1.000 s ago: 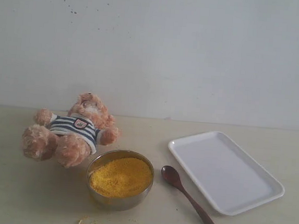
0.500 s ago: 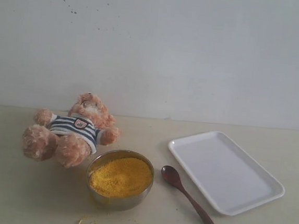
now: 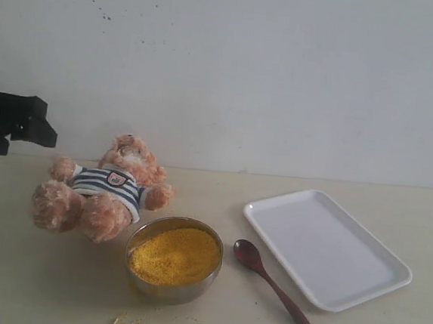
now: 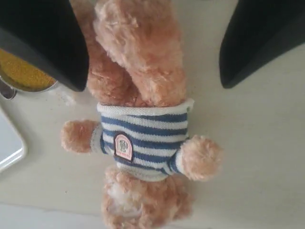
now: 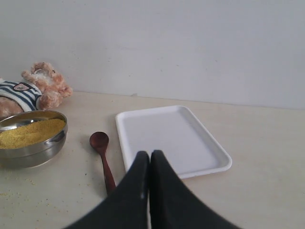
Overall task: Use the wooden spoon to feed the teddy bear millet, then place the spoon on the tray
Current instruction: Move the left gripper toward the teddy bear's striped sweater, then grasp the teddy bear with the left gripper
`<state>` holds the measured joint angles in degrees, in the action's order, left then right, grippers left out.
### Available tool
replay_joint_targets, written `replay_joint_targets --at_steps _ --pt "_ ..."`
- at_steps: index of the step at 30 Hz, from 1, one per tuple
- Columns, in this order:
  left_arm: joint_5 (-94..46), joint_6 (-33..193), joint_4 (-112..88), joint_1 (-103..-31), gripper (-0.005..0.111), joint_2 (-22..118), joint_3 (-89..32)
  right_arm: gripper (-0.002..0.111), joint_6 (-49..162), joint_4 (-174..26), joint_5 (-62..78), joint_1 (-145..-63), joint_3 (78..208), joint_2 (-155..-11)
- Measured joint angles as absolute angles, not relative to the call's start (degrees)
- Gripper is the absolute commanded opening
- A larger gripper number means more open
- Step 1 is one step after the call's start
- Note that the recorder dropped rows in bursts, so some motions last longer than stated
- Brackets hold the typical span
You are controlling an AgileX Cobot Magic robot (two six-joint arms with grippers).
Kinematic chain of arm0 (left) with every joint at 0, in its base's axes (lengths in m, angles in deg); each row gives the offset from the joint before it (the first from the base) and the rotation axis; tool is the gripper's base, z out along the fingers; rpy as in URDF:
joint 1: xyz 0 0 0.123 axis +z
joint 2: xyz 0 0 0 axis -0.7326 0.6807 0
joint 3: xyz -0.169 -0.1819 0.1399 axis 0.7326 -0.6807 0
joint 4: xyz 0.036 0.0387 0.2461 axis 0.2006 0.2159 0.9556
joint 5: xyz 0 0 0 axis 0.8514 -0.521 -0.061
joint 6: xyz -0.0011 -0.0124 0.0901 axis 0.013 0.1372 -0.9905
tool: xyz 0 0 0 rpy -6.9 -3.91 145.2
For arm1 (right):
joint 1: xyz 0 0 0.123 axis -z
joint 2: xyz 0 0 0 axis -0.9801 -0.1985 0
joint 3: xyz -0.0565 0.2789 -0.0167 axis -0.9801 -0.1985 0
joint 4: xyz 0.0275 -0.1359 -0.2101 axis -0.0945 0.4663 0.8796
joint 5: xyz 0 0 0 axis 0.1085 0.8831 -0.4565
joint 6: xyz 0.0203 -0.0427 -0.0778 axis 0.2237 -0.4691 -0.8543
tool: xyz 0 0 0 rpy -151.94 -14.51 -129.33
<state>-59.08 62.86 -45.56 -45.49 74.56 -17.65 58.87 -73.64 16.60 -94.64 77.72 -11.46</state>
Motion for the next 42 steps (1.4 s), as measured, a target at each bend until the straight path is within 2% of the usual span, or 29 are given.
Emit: replay_joint_targets --at_steps 6,15,24,36,42 --pt "-66.0 52.4 -55.3 -45.5 0.071 92.1 -3.7 0.000 58.9 -73.6 16.6 -94.6 77.7 -11.5" --pt "-66.1 50.8 -56.0 -45.5 0.071 101.4 3.8 0.000 58.9 -73.6 16.6 -94.6 77.7 -11.5" --pt "-67.3 50.6 -51.8 -43.6 0.071 103.1 4.0 0.000 58.9 -73.6 16.6 -94.6 77.7 -11.5" --pt "-77.2 50.1 -50.4 -36.7 0.071 97.5 4.0 0.000 58.9 -73.6 16.6 -94.6 77.7 -11.5" --pt "-76.0 45.6 -54.0 -36.4 0.071 97.1 0.1 0.000 58.9 -73.6 16.6 -94.6 77.7 -11.5"
